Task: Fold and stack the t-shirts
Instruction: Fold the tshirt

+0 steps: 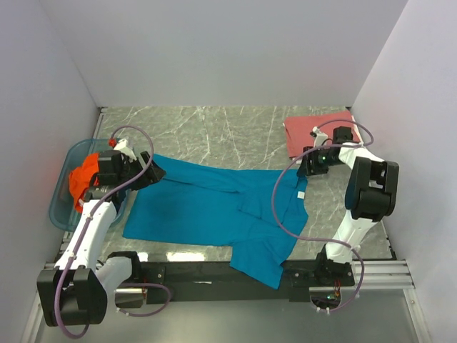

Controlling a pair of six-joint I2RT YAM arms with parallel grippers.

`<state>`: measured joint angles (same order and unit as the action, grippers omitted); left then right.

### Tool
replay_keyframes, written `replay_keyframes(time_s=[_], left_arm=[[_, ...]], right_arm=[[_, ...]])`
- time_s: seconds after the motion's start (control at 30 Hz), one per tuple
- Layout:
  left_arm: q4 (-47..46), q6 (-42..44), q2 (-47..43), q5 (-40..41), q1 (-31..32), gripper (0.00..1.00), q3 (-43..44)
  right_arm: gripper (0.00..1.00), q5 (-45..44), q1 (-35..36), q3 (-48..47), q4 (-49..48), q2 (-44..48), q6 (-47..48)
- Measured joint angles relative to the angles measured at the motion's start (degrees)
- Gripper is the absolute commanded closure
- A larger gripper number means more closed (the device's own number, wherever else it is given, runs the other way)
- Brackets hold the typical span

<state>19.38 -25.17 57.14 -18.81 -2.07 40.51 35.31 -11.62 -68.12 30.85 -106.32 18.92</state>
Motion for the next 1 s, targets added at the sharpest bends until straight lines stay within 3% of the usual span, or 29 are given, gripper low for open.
replay_keyframes(time_s=[0.27, 0.53, 1.0], left_arm=[[0.0, 0.0, 0.0, -0.6, 0.0, 0.20, 0.0], [0.0, 0.0, -1.0, -0.8, 0.0, 0.20, 0.0], [-0.2, 0.0, -1.2, -0.9, 0.0, 0.20, 0.0]], right_arm=[[0.36, -1.9, 1.2, -4.4, -0.3, -0.5, -3.9], [0.38, -3.3, 2.6, -7.7, 1.2, -5.7, -4.5], [0.72, -6.8, 3.1, -7.7, 4.2, -6.4, -3.8]])
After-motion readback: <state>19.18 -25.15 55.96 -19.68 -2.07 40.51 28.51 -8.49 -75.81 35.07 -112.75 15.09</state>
